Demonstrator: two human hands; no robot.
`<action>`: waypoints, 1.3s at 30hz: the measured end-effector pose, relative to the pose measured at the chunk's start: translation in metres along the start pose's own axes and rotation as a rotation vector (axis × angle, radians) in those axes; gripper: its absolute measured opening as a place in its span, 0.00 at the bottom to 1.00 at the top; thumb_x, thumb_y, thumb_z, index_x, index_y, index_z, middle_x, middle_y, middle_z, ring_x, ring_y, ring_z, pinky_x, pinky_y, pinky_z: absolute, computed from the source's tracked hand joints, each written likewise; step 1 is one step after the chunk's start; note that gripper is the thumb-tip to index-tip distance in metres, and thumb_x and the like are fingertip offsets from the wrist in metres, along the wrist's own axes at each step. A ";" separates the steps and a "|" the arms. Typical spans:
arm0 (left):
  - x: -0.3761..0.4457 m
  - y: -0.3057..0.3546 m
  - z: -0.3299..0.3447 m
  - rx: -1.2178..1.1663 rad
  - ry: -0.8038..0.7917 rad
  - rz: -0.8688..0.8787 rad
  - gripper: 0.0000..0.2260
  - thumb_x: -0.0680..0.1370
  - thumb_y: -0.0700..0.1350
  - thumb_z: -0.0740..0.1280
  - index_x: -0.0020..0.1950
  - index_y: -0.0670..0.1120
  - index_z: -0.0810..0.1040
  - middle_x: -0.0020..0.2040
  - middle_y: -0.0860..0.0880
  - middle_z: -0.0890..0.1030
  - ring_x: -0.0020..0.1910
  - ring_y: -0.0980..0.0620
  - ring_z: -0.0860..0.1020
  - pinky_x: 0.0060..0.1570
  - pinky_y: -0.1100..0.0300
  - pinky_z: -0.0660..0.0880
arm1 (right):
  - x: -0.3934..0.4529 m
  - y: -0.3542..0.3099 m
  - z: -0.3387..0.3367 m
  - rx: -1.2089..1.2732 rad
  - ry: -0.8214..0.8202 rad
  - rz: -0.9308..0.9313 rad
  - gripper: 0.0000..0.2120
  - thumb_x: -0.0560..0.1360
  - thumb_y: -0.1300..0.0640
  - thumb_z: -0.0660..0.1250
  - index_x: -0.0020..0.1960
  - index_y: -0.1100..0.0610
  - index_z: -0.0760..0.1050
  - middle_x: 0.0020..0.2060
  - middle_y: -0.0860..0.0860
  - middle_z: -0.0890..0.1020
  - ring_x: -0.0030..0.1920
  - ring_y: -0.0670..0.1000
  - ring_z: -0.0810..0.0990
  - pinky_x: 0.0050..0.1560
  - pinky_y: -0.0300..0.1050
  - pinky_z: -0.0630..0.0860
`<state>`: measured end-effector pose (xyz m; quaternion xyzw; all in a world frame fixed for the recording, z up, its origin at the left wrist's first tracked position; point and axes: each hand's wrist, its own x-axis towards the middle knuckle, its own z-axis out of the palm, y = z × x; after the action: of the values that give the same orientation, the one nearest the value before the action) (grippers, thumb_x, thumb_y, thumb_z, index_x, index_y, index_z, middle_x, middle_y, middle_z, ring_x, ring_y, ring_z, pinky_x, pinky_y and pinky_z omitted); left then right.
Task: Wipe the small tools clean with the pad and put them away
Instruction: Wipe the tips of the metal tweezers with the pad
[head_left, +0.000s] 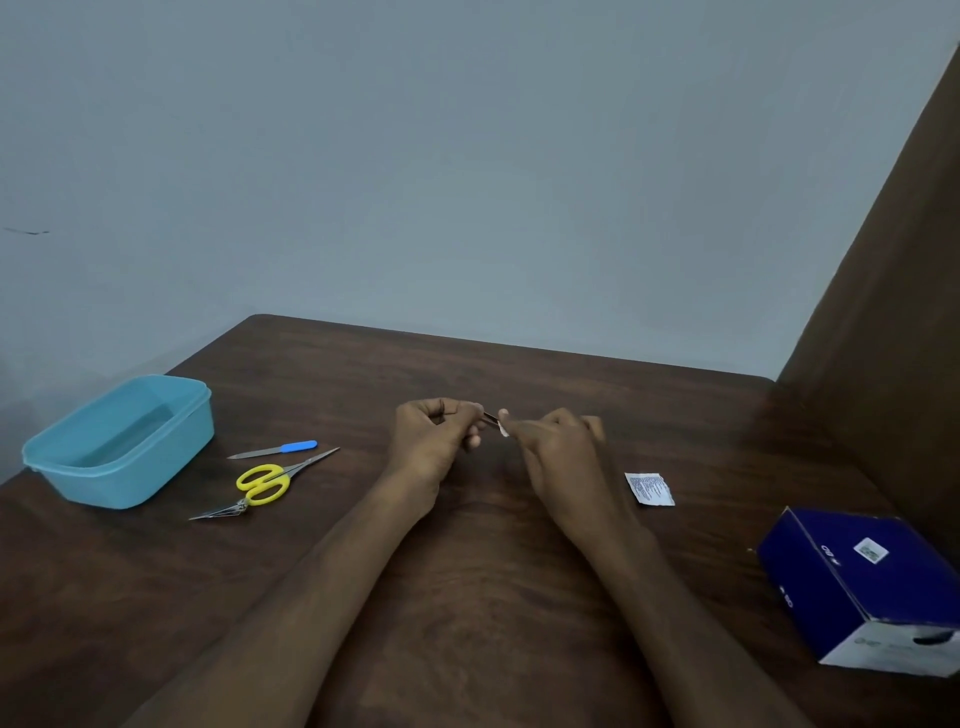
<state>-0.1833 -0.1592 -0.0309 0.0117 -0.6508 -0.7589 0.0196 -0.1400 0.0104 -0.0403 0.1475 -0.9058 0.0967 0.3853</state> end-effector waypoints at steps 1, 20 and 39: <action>0.001 0.000 0.000 -0.012 0.008 0.002 0.08 0.80 0.37 0.75 0.41 0.40 0.85 0.33 0.46 0.84 0.27 0.57 0.78 0.29 0.67 0.75 | -0.001 0.002 -0.001 0.035 -0.019 0.032 0.18 0.76 0.60 0.72 0.64 0.48 0.85 0.39 0.47 0.86 0.41 0.56 0.83 0.45 0.54 0.77; -0.005 -0.003 0.005 0.104 -0.040 0.151 0.05 0.81 0.39 0.74 0.46 0.41 0.86 0.37 0.44 0.86 0.27 0.59 0.77 0.32 0.66 0.76 | -0.002 -0.004 -0.003 0.287 0.080 0.223 0.07 0.77 0.54 0.74 0.52 0.47 0.88 0.46 0.42 0.89 0.46 0.52 0.83 0.48 0.55 0.80; 0.002 0.003 -0.007 0.103 -0.097 0.374 0.04 0.83 0.43 0.73 0.53 0.43 0.86 0.40 0.45 0.81 0.34 0.58 0.77 0.32 0.63 0.77 | 0.000 0.005 -0.007 0.905 -0.152 0.581 0.06 0.75 0.57 0.79 0.51 0.50 0.89 0.43 0.45 0.90 0.49 0.47 0.88 0.57 0.55 0.82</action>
<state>-0.1851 -0.1672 -0.0287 -0.1450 -0.6798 -0.7074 0.1280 -0.1368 0.0167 -0.0360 0.0489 -0.8024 0.5688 0.1738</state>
